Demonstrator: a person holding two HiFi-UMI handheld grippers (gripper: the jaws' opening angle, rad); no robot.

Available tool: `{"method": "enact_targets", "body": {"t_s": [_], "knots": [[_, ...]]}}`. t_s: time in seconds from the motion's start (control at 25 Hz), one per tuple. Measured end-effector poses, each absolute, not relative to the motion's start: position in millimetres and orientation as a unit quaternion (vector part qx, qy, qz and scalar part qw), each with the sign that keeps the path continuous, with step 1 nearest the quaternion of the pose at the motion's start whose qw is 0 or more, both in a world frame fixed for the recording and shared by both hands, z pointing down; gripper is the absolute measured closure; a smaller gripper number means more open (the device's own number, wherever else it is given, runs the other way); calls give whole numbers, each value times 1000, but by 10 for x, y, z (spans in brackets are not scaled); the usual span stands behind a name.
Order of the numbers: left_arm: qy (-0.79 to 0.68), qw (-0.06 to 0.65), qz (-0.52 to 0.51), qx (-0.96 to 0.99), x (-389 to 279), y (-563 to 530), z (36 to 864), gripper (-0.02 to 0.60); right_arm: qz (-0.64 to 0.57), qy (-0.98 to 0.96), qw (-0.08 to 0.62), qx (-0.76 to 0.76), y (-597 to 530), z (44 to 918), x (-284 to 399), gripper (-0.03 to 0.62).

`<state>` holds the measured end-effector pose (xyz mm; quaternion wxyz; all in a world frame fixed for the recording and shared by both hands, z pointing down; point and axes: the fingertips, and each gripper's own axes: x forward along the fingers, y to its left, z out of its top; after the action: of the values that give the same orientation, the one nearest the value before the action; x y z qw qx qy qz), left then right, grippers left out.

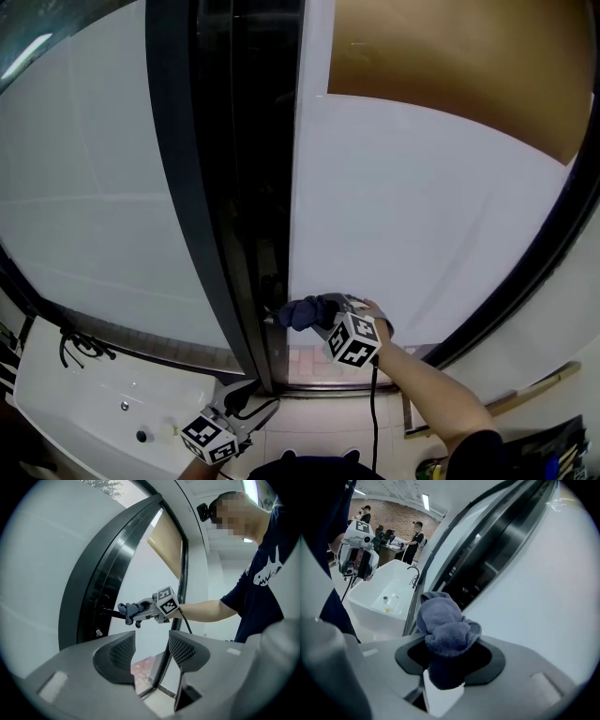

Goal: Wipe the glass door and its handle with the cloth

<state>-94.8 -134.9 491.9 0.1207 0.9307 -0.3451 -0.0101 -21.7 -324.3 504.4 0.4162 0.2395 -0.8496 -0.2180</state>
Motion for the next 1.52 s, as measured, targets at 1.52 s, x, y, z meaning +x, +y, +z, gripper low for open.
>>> {"method": "enact_targets", "body": {"t_s": [1.52], "knots": [[-344, 118, -18, 931, -969, -1397, 4895, 360, -230, -851, 402, 248, -3240, 5030, -146, 414]]}}
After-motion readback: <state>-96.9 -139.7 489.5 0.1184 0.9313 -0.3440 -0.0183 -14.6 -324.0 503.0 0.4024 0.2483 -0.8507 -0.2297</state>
